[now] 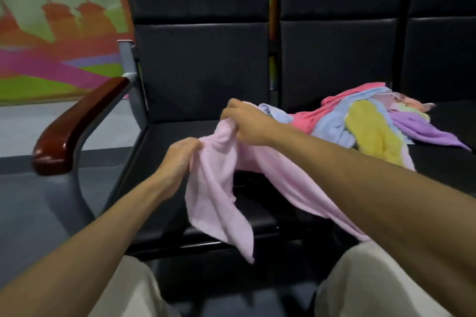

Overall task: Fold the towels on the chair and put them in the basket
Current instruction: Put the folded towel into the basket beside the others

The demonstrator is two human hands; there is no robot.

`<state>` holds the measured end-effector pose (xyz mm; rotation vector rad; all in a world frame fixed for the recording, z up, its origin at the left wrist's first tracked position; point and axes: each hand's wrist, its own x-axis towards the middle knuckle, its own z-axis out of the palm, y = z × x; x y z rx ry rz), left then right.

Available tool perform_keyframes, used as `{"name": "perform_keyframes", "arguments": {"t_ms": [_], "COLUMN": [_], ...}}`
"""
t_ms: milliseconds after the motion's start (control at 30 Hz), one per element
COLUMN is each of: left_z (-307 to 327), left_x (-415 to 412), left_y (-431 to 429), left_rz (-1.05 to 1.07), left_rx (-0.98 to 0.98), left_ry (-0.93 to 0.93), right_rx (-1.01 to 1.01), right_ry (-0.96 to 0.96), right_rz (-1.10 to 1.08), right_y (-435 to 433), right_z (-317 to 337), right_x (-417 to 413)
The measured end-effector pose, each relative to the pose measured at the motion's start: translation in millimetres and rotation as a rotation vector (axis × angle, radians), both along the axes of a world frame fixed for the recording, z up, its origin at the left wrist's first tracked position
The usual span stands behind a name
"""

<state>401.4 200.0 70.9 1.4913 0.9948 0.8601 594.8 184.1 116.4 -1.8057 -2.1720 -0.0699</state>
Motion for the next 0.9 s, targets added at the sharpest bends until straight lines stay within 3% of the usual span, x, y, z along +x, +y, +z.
{"name": "perform_keyframes", "arguments": {"t_ms": [200, 300, 433, 600, 733, 900], "left_z": [-49.2, -61.7, -57.6, -64.4, -88.0, -86.3], "left_x": [-54.8, -59.1, -36.0, 14.3, 35.7, 40.3], "left_y": [27.5, 43.3, 59.1, 60.9, 75.7, 84.3], "left_rz": [0.105, 0.067, 0.046, -0.113, -0.315, -0.319], "left_rx": [0.004, 0.053, 0.396, 0.767, 0.75, 0.881], "left_ry": [0.333, 0.475, 0.802, 0.795, 0.92, 0.964], "right_rx": [-0.335, -0.354, -0.385, -0.459, -0.626, -0.654], "right_ry": [0.144, 0.161, 0.142, 0.135, 0.015, 0.046], "right_rz": [0.146, 0.134, -0.034, -0.28, -0.352, -0.358], "right_y": [41.4, 29.3, -3.9, -32.3, -25.3, -12.7], "right_z": [-43.0, -65.8, -80.1, -100.7, -102.6, -90.2], "right_x": [-53.0, -40.7, -1.6, 40.7, 44.8, 45.0]}}
